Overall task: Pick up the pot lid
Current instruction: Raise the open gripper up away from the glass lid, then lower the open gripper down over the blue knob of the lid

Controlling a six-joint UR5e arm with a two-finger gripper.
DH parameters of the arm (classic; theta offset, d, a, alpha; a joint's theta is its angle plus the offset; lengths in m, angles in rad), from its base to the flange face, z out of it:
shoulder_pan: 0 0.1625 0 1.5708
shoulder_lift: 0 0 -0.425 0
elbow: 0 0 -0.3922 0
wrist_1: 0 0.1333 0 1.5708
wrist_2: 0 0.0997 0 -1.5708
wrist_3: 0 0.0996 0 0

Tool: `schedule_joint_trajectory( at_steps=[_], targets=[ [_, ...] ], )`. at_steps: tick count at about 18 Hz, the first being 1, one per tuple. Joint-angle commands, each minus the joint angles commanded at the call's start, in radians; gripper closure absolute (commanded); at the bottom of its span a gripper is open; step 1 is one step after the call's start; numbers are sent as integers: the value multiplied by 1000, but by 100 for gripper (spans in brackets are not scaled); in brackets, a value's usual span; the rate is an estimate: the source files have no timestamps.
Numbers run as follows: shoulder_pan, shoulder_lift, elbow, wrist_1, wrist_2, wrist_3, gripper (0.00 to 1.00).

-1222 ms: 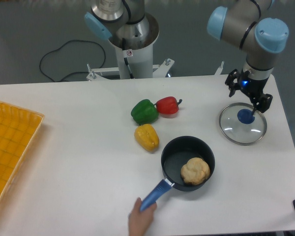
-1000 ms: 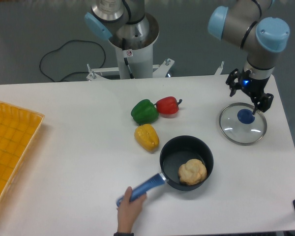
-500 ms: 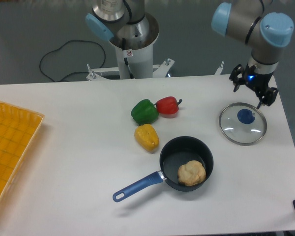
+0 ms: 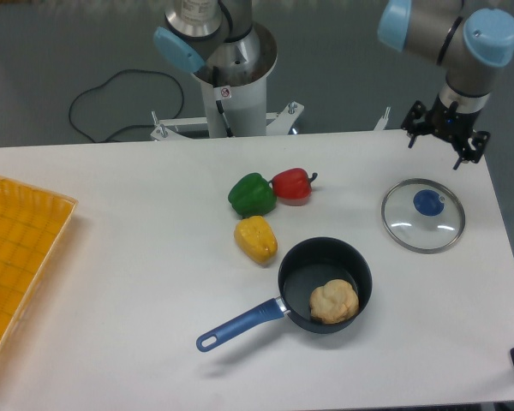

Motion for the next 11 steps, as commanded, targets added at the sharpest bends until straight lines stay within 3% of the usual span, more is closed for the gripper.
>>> schedule_joint_trajectory(
  at_steps=[5, 11],
  targets=[
    [0, -15, 38, 14, -6, 35, 0],
    [-100, -150, 161, 23, 0, 40, 0]
  ],
)
